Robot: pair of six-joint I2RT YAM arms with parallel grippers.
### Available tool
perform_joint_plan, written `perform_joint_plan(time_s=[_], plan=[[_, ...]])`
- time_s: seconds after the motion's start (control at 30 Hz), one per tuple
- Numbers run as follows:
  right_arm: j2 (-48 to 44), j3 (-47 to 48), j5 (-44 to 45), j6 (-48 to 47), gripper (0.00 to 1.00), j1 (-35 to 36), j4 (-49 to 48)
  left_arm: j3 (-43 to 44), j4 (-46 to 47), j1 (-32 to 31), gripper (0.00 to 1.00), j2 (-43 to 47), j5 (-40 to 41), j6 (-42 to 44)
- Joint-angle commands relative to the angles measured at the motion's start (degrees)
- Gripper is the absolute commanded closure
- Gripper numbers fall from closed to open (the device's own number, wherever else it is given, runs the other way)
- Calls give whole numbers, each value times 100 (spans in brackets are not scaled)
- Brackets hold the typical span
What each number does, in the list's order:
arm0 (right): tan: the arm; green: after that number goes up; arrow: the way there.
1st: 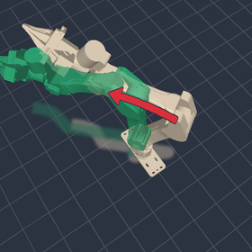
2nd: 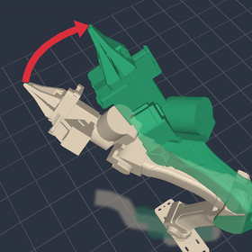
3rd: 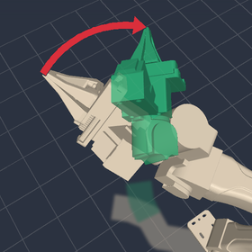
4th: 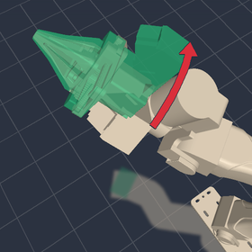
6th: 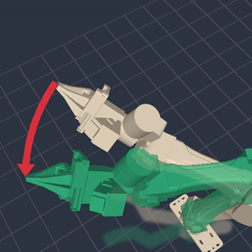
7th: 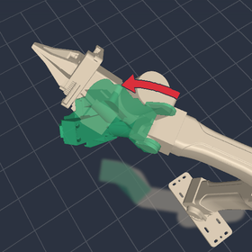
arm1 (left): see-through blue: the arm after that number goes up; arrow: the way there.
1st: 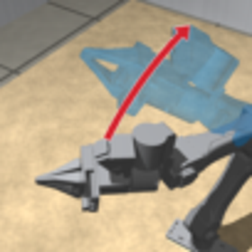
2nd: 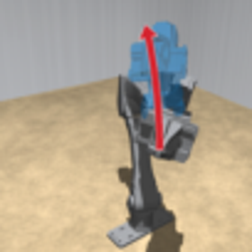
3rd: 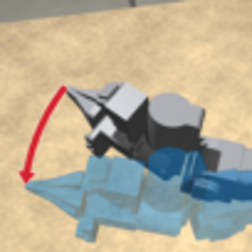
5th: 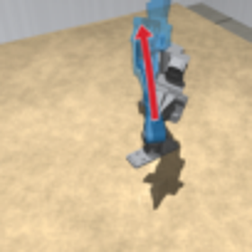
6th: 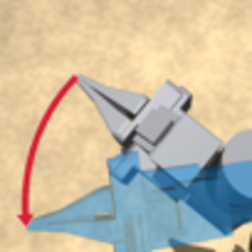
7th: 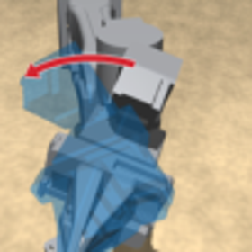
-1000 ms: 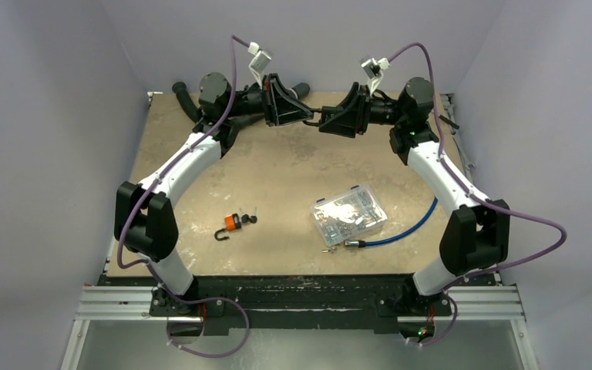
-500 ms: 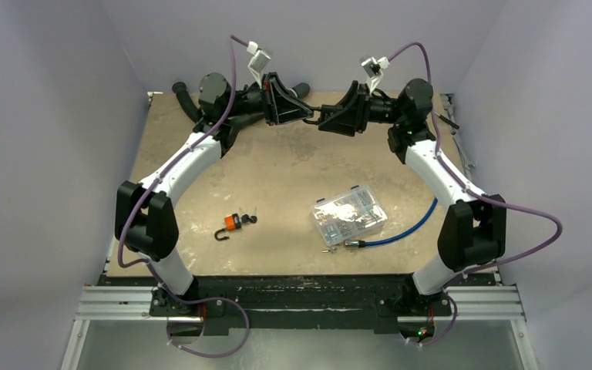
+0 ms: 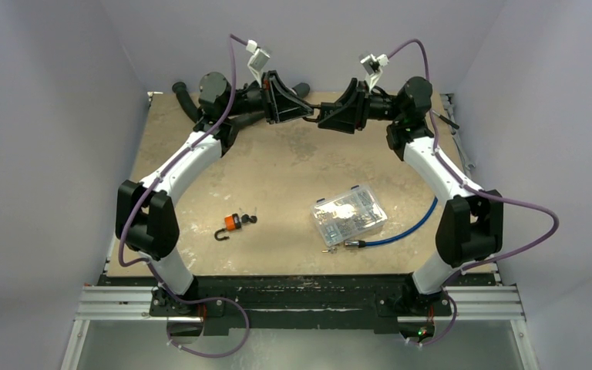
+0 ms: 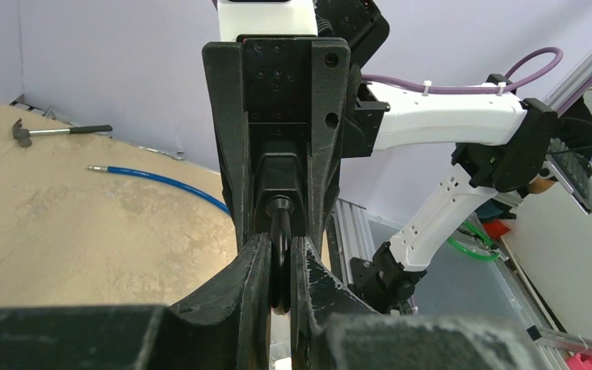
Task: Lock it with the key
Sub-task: Lock the lock.
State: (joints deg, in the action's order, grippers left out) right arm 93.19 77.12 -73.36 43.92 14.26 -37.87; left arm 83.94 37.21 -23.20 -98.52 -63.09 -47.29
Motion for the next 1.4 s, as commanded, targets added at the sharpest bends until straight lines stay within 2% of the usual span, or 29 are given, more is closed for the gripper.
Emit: perform_joint_plan(time_s=[0.0, 0.73, 0.87, 1.07, 1.2, 1.37], plan=[[70, 624, 888, 98, 100, 1271, -679, 93, -278, -1509, 100, -434, -238, 219], [292, 880, 779, 133, 100, 1516, -821, 301, -607, -1658, 100, -589, -271, 492], [61, 637, 654, -144, 100, 1426, -518, 265, -719, -1381, 100, -474, -222, 530], [-218, 250, 580, -249, 100, 980, -294, 362, -1086, -649, 100, -291, -240, 818], [-314, 59, 518, -289, 100, 745, -205, 606, -1614, -407, 100, -223, -235, 1230], [-421, -121, 483, -280, 100, 586, -185, 772, -1629, -157, 100, -164, -133, 1227]])
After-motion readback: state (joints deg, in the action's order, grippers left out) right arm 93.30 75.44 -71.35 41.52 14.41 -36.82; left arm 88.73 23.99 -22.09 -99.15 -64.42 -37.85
